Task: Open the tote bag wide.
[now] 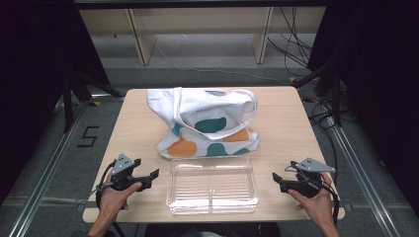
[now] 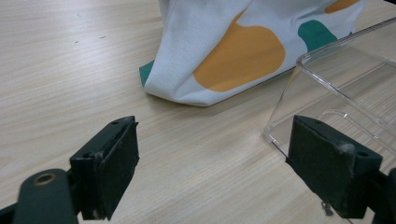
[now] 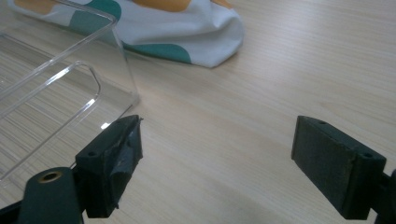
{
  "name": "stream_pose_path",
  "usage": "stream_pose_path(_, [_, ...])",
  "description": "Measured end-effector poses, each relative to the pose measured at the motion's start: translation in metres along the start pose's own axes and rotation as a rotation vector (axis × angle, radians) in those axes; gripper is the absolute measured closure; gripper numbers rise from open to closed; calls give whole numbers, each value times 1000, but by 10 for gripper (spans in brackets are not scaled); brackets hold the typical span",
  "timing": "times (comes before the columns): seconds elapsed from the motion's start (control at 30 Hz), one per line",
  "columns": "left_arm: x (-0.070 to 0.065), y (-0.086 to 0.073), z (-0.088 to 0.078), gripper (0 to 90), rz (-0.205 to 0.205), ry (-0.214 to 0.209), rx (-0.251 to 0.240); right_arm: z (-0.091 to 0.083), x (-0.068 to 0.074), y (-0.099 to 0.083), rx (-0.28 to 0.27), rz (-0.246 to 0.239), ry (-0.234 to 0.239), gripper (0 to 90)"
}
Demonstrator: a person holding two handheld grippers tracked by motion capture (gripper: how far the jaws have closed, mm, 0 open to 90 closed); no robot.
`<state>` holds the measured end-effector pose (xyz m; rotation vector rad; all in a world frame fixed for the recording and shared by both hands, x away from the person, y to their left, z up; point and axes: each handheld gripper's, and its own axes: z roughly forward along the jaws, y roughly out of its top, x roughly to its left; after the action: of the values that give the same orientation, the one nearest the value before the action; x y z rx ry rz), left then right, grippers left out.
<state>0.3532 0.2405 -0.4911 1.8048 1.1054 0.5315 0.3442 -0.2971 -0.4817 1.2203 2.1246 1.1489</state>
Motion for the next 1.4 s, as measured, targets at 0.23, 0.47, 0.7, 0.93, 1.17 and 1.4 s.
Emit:
stream_pose_path(0.23, [-2, 0, 1, 158, 2, -17, 19, 0, 0, 0, 10, -4, -11, 172])
stream_pose_path(0.47, [-3, -1, 3, 157, 5, -12, 31, 5, -2, 5, -3, 8, 11, 163])
stream_pose_path(0.7, [-1, -1, 3, 157, 1, -13, 34, 4, 1, 28, 9, -25, -16, 164])
stream_pose_path(0.93, [-1, -1, 2, 157, 2, -8, 32, 0, 2, 67, -31, -91, -21, 198])
stream_pose_path(1.17, [-1, -1, 2, 161, 3, -10, 32, 1, 11, 124, -54, -129, 20, 269])
stream_pose_path(1.4, [0, -1, 2, 167, 6, -10, 38, 6, 6, 170, -78, -169, 24, 300])
